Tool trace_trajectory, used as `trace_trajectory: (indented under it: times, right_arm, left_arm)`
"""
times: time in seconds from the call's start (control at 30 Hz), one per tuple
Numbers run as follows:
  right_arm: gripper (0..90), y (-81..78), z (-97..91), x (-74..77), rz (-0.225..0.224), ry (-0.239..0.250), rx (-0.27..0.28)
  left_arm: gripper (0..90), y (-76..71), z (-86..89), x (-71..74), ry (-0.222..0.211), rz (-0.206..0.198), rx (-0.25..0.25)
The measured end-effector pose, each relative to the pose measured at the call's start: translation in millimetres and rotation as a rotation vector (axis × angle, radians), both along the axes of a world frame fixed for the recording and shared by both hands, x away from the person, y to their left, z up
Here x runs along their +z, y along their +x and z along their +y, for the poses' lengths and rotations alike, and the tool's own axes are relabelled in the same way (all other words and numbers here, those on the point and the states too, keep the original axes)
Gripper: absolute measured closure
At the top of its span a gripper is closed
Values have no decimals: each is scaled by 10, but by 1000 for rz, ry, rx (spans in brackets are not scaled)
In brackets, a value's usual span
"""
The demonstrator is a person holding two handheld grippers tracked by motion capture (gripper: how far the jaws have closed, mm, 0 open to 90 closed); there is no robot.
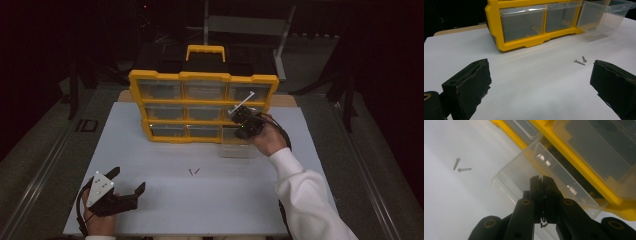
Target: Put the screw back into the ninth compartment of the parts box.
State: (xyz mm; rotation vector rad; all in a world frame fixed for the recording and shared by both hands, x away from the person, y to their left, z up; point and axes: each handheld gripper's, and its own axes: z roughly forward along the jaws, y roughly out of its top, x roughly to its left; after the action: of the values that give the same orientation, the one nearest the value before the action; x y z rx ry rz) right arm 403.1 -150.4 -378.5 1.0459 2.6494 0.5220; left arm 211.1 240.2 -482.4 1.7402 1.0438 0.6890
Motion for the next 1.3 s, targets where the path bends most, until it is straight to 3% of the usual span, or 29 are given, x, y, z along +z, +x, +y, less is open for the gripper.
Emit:
trace_trajectory:
  times: [0.47,0.5,0.57,0.63,0.67,0.8,1.3]
  right_arm:
    - [842,8,-86,-14,6,4,-22]
    - [776,10,-91,-12,1,10,-21]
    - [498,8,-93,-2,-12,25,-24]
    - [332,-4,-83,0,-27,8,-32]
    - [274,-8,-79,2,-35,-2,-41]
    - [182,-13,-85,4,-45,-7,-49]
    - [165,-38,-86,-9,-56,-4,-41]
  left_arm:
    - [33,0,0,-1,2,1,1]
    - [33,-1,1,0,2,1,1]
    - [33,-2,1,0,1,1,2]
    - [32,-2,2,0,2,1,2]
    - [33,-1,2,0,1,1,2]
    - [33,-2,1,0,1,1,1]
    - [33,0,-4,-4,2,3,1]
